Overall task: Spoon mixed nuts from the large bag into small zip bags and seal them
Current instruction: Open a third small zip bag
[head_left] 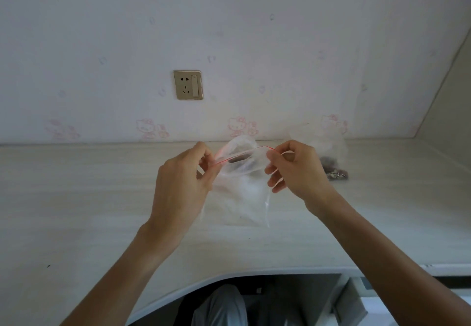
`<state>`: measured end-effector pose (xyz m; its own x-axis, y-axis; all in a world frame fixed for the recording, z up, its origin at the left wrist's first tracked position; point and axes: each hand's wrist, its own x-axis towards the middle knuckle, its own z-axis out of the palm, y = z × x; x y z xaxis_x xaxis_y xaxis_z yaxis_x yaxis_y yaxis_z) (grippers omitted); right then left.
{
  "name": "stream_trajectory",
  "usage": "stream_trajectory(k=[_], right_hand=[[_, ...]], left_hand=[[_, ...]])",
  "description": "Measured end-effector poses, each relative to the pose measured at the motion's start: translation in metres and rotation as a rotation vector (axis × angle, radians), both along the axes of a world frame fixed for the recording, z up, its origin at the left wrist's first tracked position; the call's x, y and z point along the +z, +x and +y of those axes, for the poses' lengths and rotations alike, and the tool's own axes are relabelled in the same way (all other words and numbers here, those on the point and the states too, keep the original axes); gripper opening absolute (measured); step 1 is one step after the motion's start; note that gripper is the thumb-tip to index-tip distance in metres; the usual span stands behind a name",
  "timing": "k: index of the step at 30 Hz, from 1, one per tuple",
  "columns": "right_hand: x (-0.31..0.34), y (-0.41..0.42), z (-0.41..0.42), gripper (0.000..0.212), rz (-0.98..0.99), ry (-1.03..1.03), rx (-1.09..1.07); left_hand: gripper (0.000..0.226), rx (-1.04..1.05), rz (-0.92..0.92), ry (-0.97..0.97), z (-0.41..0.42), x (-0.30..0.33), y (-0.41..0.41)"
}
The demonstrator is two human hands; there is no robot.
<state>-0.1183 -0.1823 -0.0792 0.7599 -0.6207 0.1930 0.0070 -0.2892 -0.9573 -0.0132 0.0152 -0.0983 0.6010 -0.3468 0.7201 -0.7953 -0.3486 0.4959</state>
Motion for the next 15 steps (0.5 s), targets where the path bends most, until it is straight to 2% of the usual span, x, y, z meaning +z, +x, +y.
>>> stream_trajectory(k=[4, 9, 12, 15], right_hand=[[0.005, -0.004, 0.003, 0.008, -0.148, 0.329, 0.046], [-0.003, -0.011, 0.008, 0.010, -0.241, 0.396, 0.053], [-0.009, -0.015, 0.009, 0.008, -0.288, 0.418, 0.041], [-0.013, -0.017, 0.005, 0.010, -0.280, 0.547, 0.130]], left_hand=[[0.012, -0.219, 0.392, -0.316, -0.004, -0.002, -0.005], [0.008, -0.311, 0.805, -0.638, -0.007, -0.001, -0.006], [0.008, -0.348, 0.965, -0.769, -0.009, 0.000, -0.009], [0.014, -0.429, 0.992, -0.774, -0.013, -0.002, -0.014]])
